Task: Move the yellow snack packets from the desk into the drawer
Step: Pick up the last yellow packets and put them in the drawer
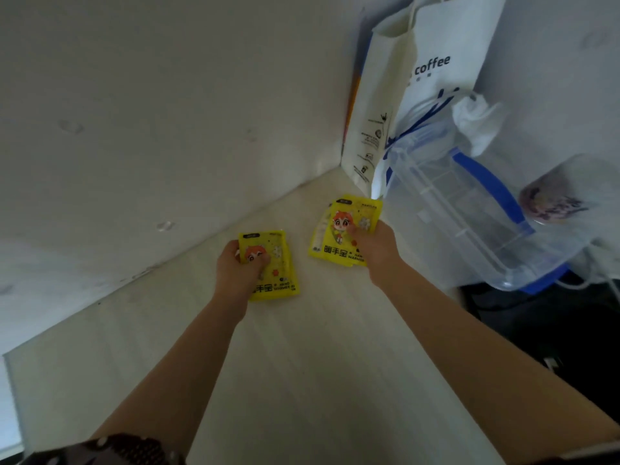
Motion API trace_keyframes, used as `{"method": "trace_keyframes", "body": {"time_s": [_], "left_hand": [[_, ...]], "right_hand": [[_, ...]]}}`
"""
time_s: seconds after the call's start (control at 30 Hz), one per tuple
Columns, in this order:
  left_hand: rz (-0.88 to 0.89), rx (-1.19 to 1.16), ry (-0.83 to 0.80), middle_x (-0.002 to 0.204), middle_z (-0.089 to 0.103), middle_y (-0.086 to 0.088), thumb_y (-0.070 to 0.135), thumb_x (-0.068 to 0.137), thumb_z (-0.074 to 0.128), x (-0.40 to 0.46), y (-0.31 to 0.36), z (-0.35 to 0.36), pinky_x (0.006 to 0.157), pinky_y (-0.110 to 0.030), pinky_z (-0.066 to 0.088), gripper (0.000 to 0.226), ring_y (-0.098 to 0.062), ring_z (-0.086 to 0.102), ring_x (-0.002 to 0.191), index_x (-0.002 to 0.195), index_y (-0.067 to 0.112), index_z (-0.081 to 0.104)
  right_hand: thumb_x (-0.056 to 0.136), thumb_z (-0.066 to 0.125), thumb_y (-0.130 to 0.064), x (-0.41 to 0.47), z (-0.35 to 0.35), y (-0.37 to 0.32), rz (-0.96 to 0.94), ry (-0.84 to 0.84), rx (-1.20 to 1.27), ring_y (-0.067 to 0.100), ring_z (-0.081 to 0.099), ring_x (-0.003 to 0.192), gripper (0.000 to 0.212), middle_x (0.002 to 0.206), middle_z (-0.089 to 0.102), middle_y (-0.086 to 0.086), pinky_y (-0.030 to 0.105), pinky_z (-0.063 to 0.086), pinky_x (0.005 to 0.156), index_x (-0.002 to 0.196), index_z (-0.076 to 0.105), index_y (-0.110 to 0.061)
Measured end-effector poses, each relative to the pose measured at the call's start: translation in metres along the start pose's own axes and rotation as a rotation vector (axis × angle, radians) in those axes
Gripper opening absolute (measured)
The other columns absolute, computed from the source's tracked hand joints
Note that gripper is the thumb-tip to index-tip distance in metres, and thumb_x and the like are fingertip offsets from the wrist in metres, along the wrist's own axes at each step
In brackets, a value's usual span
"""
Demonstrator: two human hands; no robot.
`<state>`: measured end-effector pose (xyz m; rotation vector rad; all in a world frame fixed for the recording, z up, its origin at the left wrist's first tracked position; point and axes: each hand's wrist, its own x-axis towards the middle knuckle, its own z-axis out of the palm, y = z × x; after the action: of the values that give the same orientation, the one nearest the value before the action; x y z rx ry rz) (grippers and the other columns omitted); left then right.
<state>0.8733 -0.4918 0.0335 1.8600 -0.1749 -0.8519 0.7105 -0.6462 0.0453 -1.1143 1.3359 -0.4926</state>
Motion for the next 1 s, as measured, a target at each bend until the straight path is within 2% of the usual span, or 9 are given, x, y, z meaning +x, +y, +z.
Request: {"method": "trace_keyframes", "body": {"time_s": [0.13, 0.23, 0.4, 0.5, 0.67, 0.77, 0.9, 0.93, 1.0], "left_hand": [[-0.024, -0.043, -0.001, 0.086, 0.065, -0.007, 0.004, 0.081, 0.07, -0.047, -0.017, -0.01, 0.063, -0.039, 0.055, 0.022, -0.02, 0.059, 0.06, 0.088, 0.021, 0.058], [-0.048, -0.056, -0.006, 0.089, 0.066, -0.01, 0.004, 0.082, 0.069, -0.084, -0.033, -0.019, 0.067, -0.043, 0.057, 0.022, -0.023, 0.063, 0.067, 0.097, 0.016, 0.06], [-0.054, -0.055, -0.011, 0.084, 0.069, -0.005, 0.005, 0.081, 0.071, -0.143, -0.062, -0.034, 0.048, -0.029, 0.054, 0.021, -0.014, 0.068, 0.059, 0.089, 0.022, 0.061], [-0.062, -0.077, -0.027, 0.085, 0.071, -0.004, 0.005, 0.08, 0.071, -0.176, -0.077, -0.04, 0.053, -0.032, 0.057, 0.023, -0.014, 0.071, 0.064, 0.088, 0.024, 0.061], [-0.062, -0.048, -0.089, 0.092, 0.072, -0.009, 0.007, 0.081, 0.071, -0.223, -0.099, -0.047, 0.066, -0.044, 0.06, 0.023, -0.027, 0.072, 0.079, 0.091, 0.025, 0.063], [-0.024, -0.007, -0.144, 0.091, 0.072, -0.009, 0.007, 0.081, 0.07, -0.245, -0.109, -0.052, 0.059, -0.037, 0.059, 0.023, -0.025, 0.072, 0.076, 0.089, 0.027, 0.062], [0.027, 0.062, -0.229, 0.09, 0.071, -0.006, 0.007, 0.082, 0.069, -0.266, -0.12, -0.063, 0.054, -0.031, 0.057, 0.025, -0.023, 0.072, 0.074, 0.094, 0.028, 0.06], [0.038, 0.075, -0.253, 0.089, 0.072, -0.006, 0.007, 0.082, 0.069, -0.27, -0.123, -0.067, 0.054, -0.03, 0.057, 0.026, -0.022, 0.072, 0.073, 0.095, 0.028, 0.06], [0.068, 0.103, -0.3, 0.088, 0.071, -0.004, 0.006, 0.082, 0.069, -0.278, -0.129, -0.076, 0.052, -0.026, 0.056, 0.028, -0.021, 0.071, 0.072, 0.096, 0.028, 0.059]], "right_hand": [[0.089, 0.065, -0.017, -0.054, -0.021, 0.019, 0.003, -0.03, 0.036, 0.02, 0.069, 0.093, 0.028, 0.108, 0.07, 0.004, 0.04, 0.058, 0.079, 0.117, 0.063, -0.017], [0.09, 0.063, -0.015, -0.097, -0.036, 0.038, 0.032, -0.044, 0.097, 0.022, 0.069, 0.097, 0.024, 0.111, 0.07, 0.005, 0.046, 0.056, 0.087, 0.114, 0.062, -0.019], [0.092, 0.06, -0.012, -0.159, -0.061, 0.072, 0.079, -0.077, 0.201, 0.022, 0.071, 0.093, 0.022, 0.108, 0.071, 0.004, 0.042, 0.059, 0.076, 0.112, 0.062, -0.02], [0.091, 0.062, -0.012, -0.194, -0.074, 0.09, 0.096, -0.077, 0.222, 0.021, 0.071, 0.091, 0.023, 0.106, 0.072, 0.003, 0.04, 0.059, 0.072, 0.112, 0.062, -0.02], [0.089, 0.064, -0.013, -0.246, -0.09, 0.123, 0.075, -0.014, 0.2, 0.022, 0.07, 0.095, 0.026, 0.109, 0.07, 0.004, 0.046, 0.058, 0.081, 0.114, 0.058, -0.019], [0.086, 0.068, -0.012, -0.274, -0.097, 0.144, 0.051, 0.063, 0.169, 0.019, 0.069, 0.095, 0.033, 0.108, 0.067, 0.002, 0.042, 0.06, 0.078, 0.111, 0.051, -0.024], [0.086, 0.067, -0.013, -0.314, -0.101, 0.172, -0.007, 0.125, 0.108, 0.01, 0.067, 0.093, 0.037, 0.107, 0.064, -0.005, 0.022, 0.057, 0.065, 0.107, 0.045, -0.034], [0.087, 0.066, -0.013, -0.325, -0.1, 0.179, -0.014, 0.147, 0.097, 0.009, 0.067, 0.093, 0.037, 0.108, 0.064, -0.005, 0.02, 0.056, 0.064, 0.11, 0.044, -0.033], [0.086, 0.065, -0.012, -0.346, -0.097, 0.194, -0.007, 0.204, 0.091, 0.013, 0.066, 0.095, 0.039, 0.109, 0.063, -0.003, 0.027, 0.057, 0.069, 0.114, 0.043, -0.029]]}}
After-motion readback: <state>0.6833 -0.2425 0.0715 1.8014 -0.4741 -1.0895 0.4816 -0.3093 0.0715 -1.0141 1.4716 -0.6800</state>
